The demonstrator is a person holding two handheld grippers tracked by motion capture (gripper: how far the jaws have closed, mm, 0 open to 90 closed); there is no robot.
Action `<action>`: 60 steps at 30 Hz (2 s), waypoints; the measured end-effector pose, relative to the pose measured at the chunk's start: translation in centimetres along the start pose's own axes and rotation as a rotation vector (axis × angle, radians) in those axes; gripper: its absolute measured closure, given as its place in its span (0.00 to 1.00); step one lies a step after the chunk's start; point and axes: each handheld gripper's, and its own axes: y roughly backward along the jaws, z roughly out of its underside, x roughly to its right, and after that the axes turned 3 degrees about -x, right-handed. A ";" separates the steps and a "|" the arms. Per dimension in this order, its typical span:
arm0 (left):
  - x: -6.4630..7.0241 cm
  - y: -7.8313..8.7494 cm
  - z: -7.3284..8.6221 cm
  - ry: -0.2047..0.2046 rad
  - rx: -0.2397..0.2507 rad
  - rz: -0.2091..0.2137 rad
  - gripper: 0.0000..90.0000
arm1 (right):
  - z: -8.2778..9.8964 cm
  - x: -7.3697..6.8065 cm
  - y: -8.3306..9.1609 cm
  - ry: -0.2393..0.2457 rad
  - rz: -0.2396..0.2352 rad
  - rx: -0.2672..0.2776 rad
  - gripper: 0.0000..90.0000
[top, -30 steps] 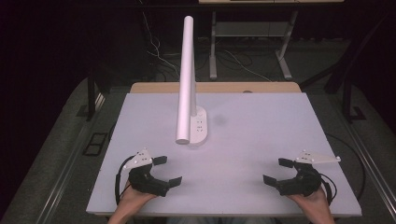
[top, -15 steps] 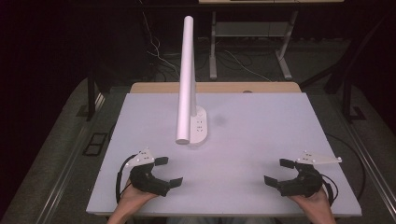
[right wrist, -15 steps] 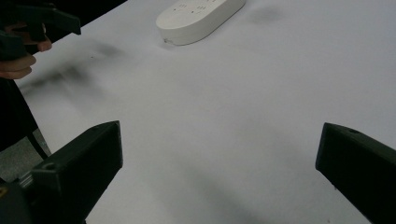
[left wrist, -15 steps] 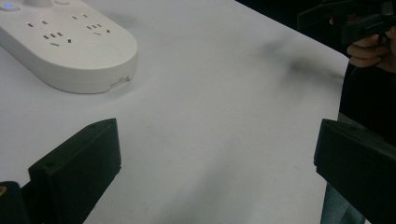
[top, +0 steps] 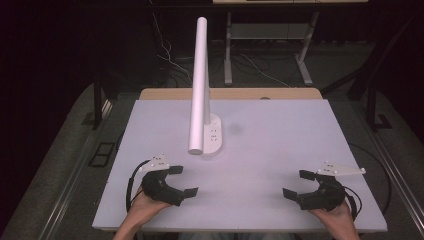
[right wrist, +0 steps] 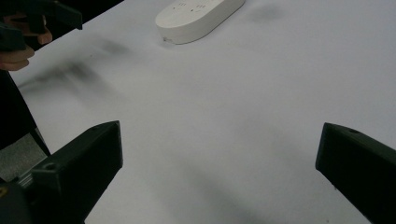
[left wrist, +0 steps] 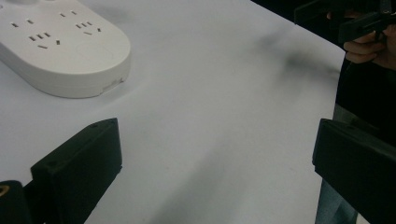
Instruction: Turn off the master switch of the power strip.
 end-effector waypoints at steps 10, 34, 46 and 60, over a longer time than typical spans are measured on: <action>-0.4 0.2 -1.2 -0.009 -0.017 0.001 0.01 | 0.0 0.0 0.0 0.006 -0.001 0.002 0.00; -2.1 0.4 -4.3 -0.015 -0.043 -0.002 0.02 | 0.0 -0.1 -0.3 0.012 0.007 -0.009 0.00; -2.8 0.5 -6.2 -0.029 -0.050 -0.016 0.03 | 0.0 -0.1 -0.2 0.011 0.014 -0.001 0.00; -4.3 0.0 -7.7 -0.032 -0.084 -0.033 0.03 | 0.1 0.0 -0.1 0.007 0.022 0.001 0.00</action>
